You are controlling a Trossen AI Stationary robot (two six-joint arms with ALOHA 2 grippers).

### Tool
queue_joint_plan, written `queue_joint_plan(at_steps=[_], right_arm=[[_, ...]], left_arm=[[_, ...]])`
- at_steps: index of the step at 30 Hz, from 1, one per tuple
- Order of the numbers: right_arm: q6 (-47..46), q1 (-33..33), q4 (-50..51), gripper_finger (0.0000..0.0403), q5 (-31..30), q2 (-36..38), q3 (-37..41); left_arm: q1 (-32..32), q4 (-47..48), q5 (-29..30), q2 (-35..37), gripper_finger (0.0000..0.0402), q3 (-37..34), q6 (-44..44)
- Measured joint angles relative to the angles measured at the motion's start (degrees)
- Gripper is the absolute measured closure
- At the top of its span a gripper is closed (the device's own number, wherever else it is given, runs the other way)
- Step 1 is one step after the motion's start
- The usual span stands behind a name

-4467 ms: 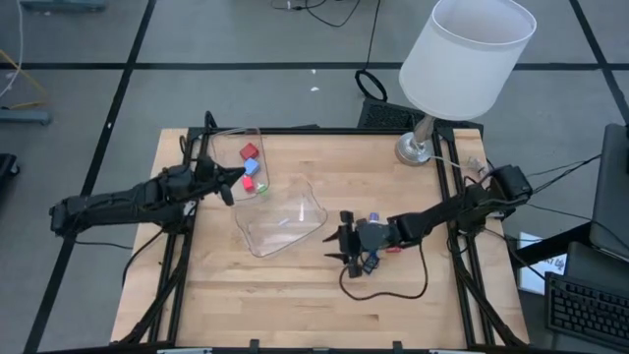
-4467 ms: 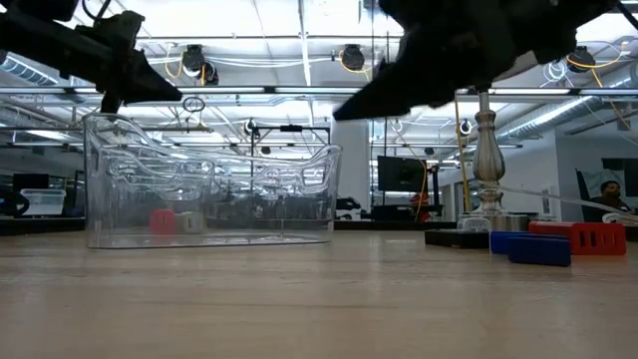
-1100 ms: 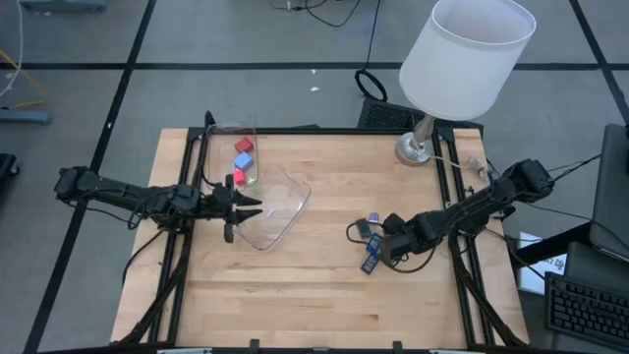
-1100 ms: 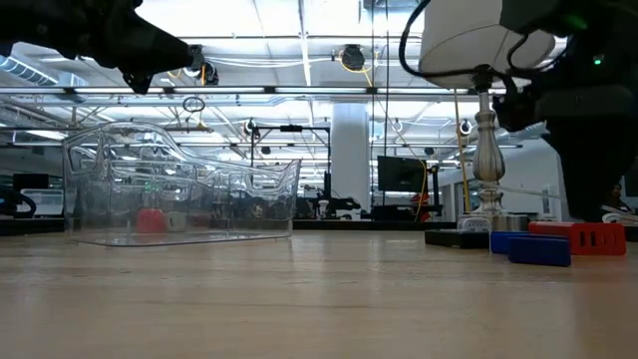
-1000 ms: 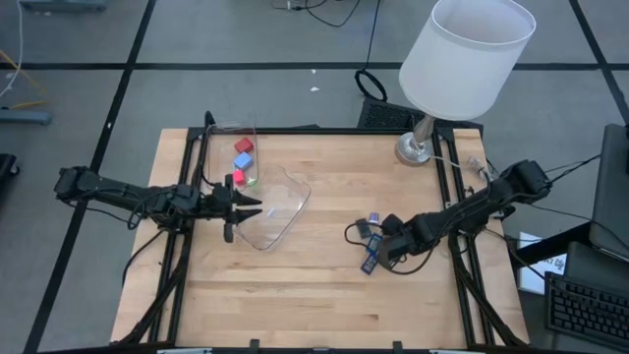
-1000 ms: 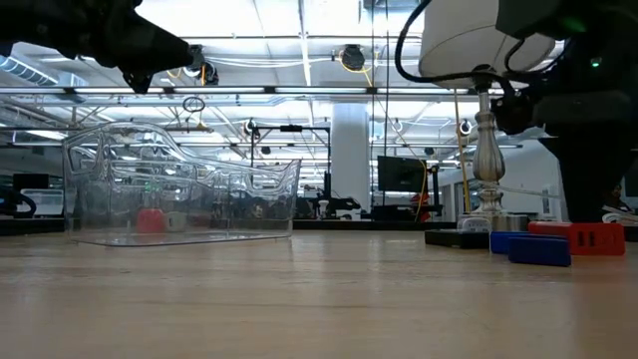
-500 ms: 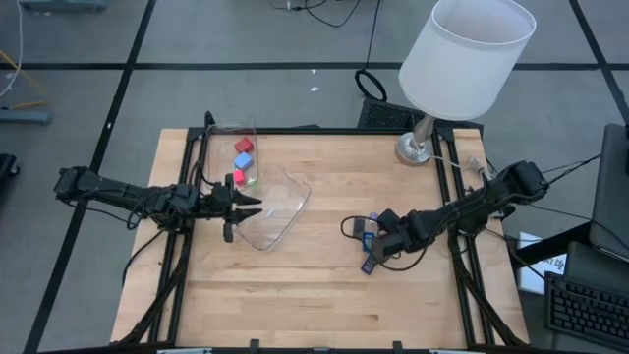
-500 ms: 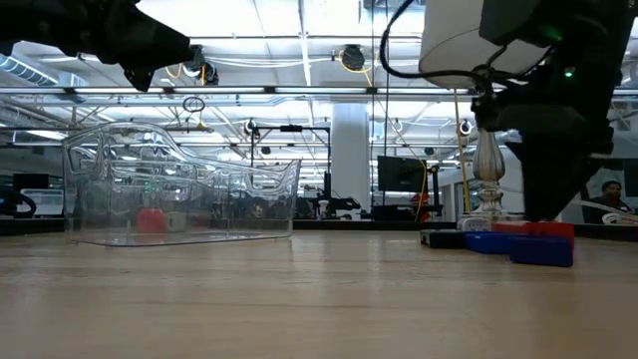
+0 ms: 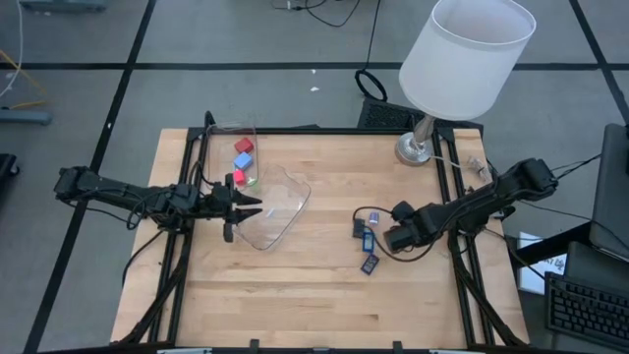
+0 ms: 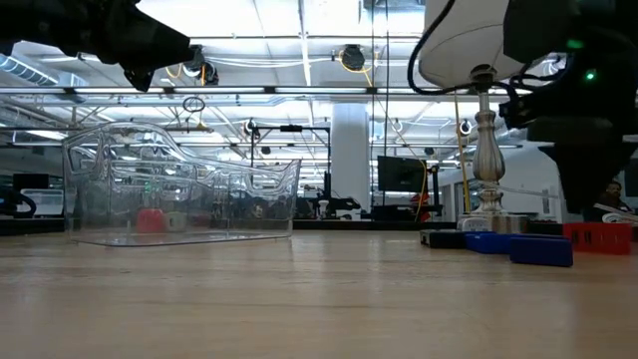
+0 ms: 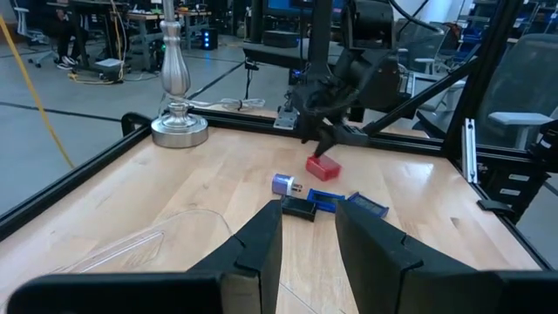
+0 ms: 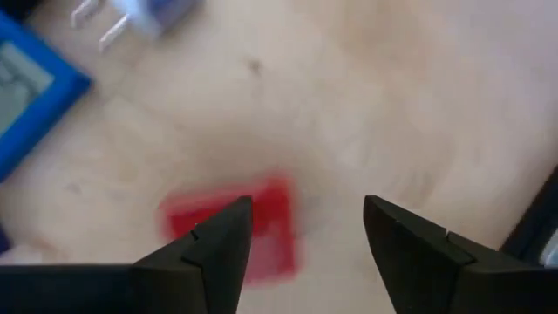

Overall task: Pick & Place Office items
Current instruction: Put the red charger adapter into the top transparent bin

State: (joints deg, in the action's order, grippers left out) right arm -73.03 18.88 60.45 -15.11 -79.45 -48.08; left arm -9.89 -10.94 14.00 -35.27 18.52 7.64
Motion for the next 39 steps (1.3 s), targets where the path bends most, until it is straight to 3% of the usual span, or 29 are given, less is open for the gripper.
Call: queue_joint_plan(at_steps=[7, 11, 16, 22, 31, 39], right_arm=[[0.41, 0.72, -4.01, 0.0134, -0.82, 4.03, 4.59], [6.34, 0.71, -7.05, 0.012, 4.54, 6.82, 6.71], [11.15, 0.75, -8.36, 0.0129, 6.44, 10.65, 6.91], [24.08, 2.61, -17.0, 0.0145, 7.38, 15.08, 6.89], [57.02, 9.5, -19.93, 0.0164, 9.37, 15.17, 7.69], [58.83, 9.75, -22.26, 0.0176, 9.4, 13.45, 13.72]], left_arm=[[0.0, 0.23, -0.04, 0.0, 0.0289, -0.01, 0.37], [0.0, 0.33, -0.07, 0.0, 0.0288, 0.0, 0.37], [0.0, 0.35, -0.2, 0.0, 0.0288, 0.0, 0.35], [0.0, 0.35, -0.2, 0.0, 0.0288, 0.0, 0.31], [0.0, 0.39, -0.17, 0.0, 0.0288, -0.01, 0.22], [0.0, 0.42, -0.15, 0.0, 0.0288, 0.0, 0.24]])
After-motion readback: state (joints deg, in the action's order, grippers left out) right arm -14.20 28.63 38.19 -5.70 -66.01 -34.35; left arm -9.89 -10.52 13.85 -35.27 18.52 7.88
